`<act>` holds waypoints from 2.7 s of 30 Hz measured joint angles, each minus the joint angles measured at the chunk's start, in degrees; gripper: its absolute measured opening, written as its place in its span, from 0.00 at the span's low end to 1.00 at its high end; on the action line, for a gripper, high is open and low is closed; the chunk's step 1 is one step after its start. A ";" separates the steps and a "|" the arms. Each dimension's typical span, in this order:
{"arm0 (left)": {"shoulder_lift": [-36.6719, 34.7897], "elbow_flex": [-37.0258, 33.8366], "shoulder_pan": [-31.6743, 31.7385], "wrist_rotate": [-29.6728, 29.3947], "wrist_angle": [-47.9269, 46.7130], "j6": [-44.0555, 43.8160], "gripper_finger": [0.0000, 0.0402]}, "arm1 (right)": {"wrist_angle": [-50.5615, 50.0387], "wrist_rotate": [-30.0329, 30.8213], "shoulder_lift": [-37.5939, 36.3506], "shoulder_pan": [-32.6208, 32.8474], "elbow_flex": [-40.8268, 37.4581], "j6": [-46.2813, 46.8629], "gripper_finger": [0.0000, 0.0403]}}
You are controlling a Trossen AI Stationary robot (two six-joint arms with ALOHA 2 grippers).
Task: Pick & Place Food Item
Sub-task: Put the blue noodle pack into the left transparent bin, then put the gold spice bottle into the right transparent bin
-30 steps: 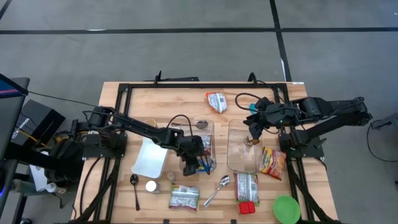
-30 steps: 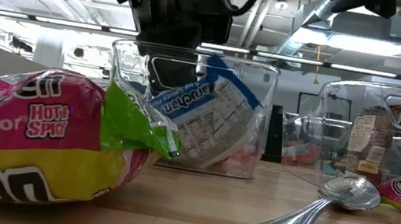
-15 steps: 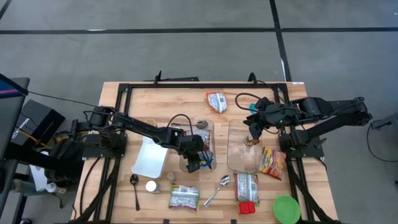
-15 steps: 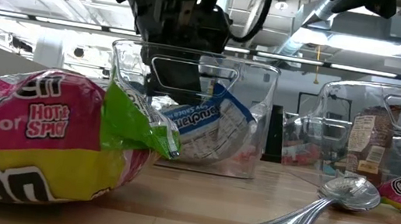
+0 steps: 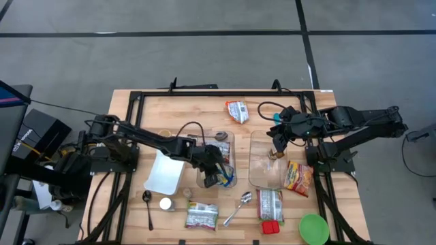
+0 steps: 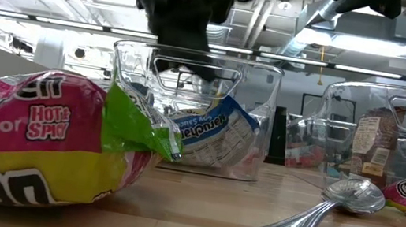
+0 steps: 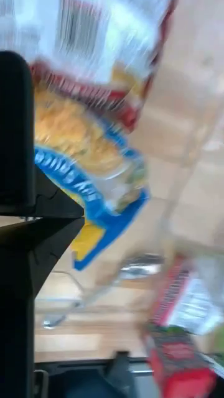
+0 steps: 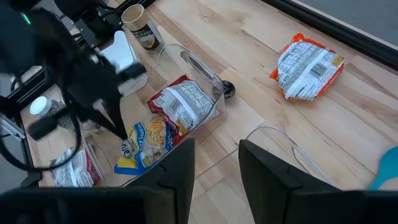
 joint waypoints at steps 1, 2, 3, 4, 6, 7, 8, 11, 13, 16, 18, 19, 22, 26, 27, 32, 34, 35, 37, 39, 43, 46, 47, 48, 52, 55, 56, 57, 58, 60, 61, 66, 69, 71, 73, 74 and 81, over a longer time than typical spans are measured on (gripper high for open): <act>-0.91 0.00 0.31 -0.24 0.34 0.01 0.00 | 0.00 0.00 0.00 0.02 0.00 0.00 0.29; -1.54 0.01 0.52 -0.23 1.05 0.02 0.00 | 0.00 0.00 0.00 0.01 0.00 0.00 0.29; -1.92 0.04 0.58 -0.26 1.52 0.03 0.00 | -0.02 0.00 0.00 0.02 0.00 0.00 0.29; -1.97 0.04 0.61 -0.25 1.94 0.11 0.00 | -0.02 0.00 0.00 0.02 0.00 0.00 0.29; -1.81 0.00 0.44 0.78 3.31 1.11 0.00 | -0.01 0.00 0.00 0.01 0.00 0.00 0.29; -1.43 0.02 0.15 1.27 4.19 1.26 0.00 | -0.02 0.00 0.00 0.01 0.00 0.00 0.29; -0.92 0.04 0.01 1.82 5.22 1.26 0.00 | 0.00 0.00 0.00 0.02 0.00 0.00 0.29; 1.10 -0.02 -0.79 3.34 5.87 1.24 0.00 | -0.02 0.00 0.00 0.02 0.00 0.00 0.29; 1.97 -0.02 -1.44 3.80 7.22 1.24 0.00 | -0.02 0.00 0.01 0.02 0.00 0.00 0.29; 3.49 0.00 -2.21 3.84 9.19 1.18 0.00 | -0.02 0.00 0.02 0.02 0.00 0.00 0.29; 4.74 -0.02 -2.68 5.05 11.03 1.19 0.00 | -0.02 0.00 0.02 0.02 0.00 0.00 0.29; 5.44 0.00 -2.86 5.88 12.24 1.16 0.00 | -0.02 0.00 0.02 0.02 0.00 0.00 0.29; 7.68 0.00 -3.21 7.75 12.88 1.03 0.00 | -0.02 0.00 0.02 0.02 0.00 0.00 0.29; 9.30 -0.02 -3.11 7.81 13.05 -0.79 0.00 | -0.02 0.00 0.02 0.02 0.00 0.00 0.29; 9.55 0.00 -3.01 7.67 13.05 -1.27 0.00 | -0.02 0.00 0.02 0.02 0.00 0.01 0.29; 9.54 0.00 -2.97 1.38 12.22 -2.46 0.00 | -0.02 0.00 0.02 0.02 0.00 0.02 0.29; 9.46 0.00 -2.57 0.69 11.06 -3.63 0.00 | -0.02 0.00 0.02 0.02 0.00 0.02 0.29; 9.46 0.00 -2.37 0.88 10.31 -4.30 0.00 | -0.02 0.00 0.02 0.02 0.00 0.02 0.29; 9.46 0.00 -2.08 1.70 8.98 -4.85 0.00 | -0.02 0.00 0.02 0.02 0.00 0.02 0.29; 9.46 0.00 -2.05 1.82 9.02 -4.53 0.00 | -0.02 0.00 0.02 0.02 0.00 0.00 0.29; 9.46 0.00 -2.12 3.76 11.51 -4.58 0.00 | -0.02 0.00 0.02 0.02 0.00 -0.02 0.29; 9.44 0.00 -2.12 6.33 11.81 -4.64 0.00 | -0.02 0.00 0.02 0.02 0.00 -0.03 0.29; 9.44 0.00 -2.12 6.39 11.80 -4.64 0.00 | -0.02 0.00 0.02 0.02 0.00 -0.05 0.29; 9.35 0.00 -2.12 6.40 11.83 -4.64 0.00 | -0.02 0.00 0.02 0.02 0.00 -0.09 0.29; 7.36 0.04 -2.03 6.39 12.44 -4.61 0.00 | -0.04 0.00 0.02 0.02 0.00 -0.15 0.29; 5.17 0.02 -1.81 6.03 12.50 -4.60 0.00 | -0.21 0.00 0.01 0.02 0.00 -0.15 0.29; 4.20 0.02 -1.66 5.52 12.38 -4.60 0.00 | -0.40 -0.01 0.02 0.02 0.00 -0.15 0.29; 3.12 0.02 -1.49 5.21 12.56 -4.61 0.00 | -0.44 0.00 0.02 0.02 0.00 -0.15 0.29; 2.10 0.02 -1.35 4.87 12.60 -4.62 0.00 | -0.52 0.00 0.02 0.02 0.00 -0.15 0.29; -0.30 0.01 -1.00 3.46 12.04 -4.61 0.00 | -0.61 0.00 0.02 0.02 0.00 -0.15 0.29; -1.44 0.00 -0.74 2.49 12.22 -4.59 0.00 | -0.65 0.00 0.02 0.02 0.00 -0.15 0.29; -8.80 0.00 0.43 -4.32 12.29 -4.49 0.00 | -1.07 0.00 0.02 0.02 0.00 -0.13 0.29; -13.58 0.00 1.16 -9.04 10.88 -4.38 0.00 | -1.09 0.00 0.02 0.02 0.00 -0.13 0.29; -16.81 0.00 1.62 -12.47 9.33 -4.35 0.00 | -1.10 0.00 0.02 0.02 0.00 -0.11 0.29; -20.24 0.02 1.90 -16.14 6.99 -3.32 0.00 | -1.14 0.00 0.02 0.02 0.00 -0.11 0.29; -21.81 0.02 2.16 -18.12 6.21 -1.90 0.00 | -1.12 0.00 0.02 0.02 0.00 -0.02 0.29; -32.42 0.04 2.67 -34.46 -6.09 2.71 0.00 | -1.16 0.02 0.02 0.02 0.00 0.05 0.29</act>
